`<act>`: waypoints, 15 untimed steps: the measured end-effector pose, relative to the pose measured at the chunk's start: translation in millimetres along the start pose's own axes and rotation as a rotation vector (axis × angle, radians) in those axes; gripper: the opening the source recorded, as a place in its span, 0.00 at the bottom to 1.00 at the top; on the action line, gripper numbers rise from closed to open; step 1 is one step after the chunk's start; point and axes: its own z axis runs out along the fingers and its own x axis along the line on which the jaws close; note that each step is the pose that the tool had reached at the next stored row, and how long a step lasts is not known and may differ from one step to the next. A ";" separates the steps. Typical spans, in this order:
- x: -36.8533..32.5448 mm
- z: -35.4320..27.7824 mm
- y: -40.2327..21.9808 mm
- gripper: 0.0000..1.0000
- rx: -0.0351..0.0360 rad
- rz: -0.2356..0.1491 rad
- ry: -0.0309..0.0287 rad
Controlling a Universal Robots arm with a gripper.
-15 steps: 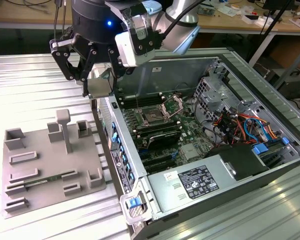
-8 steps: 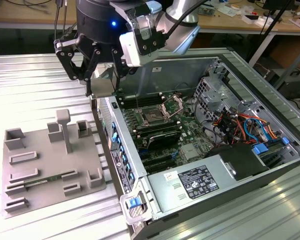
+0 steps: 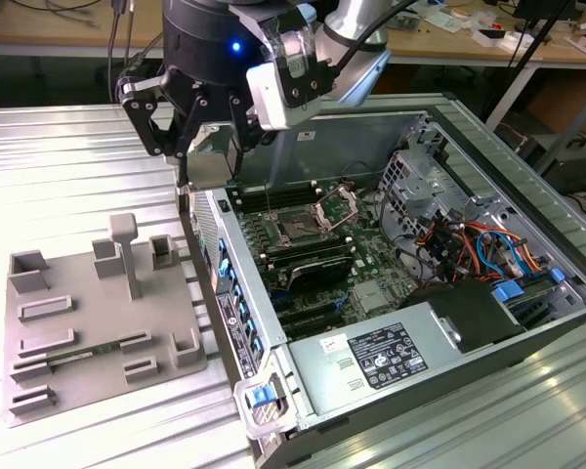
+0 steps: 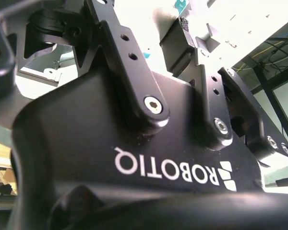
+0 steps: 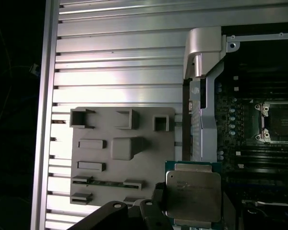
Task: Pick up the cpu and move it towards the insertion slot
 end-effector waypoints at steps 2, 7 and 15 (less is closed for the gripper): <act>-1.3 0.1 0.0 0.55 0.0000 0.000 0.0000; -6.8 0.2 -0.2 0.55 0.0000 0.000 0.0000; -27.0 0.7 -0.7 0.55 0.0000 0.000 0.0000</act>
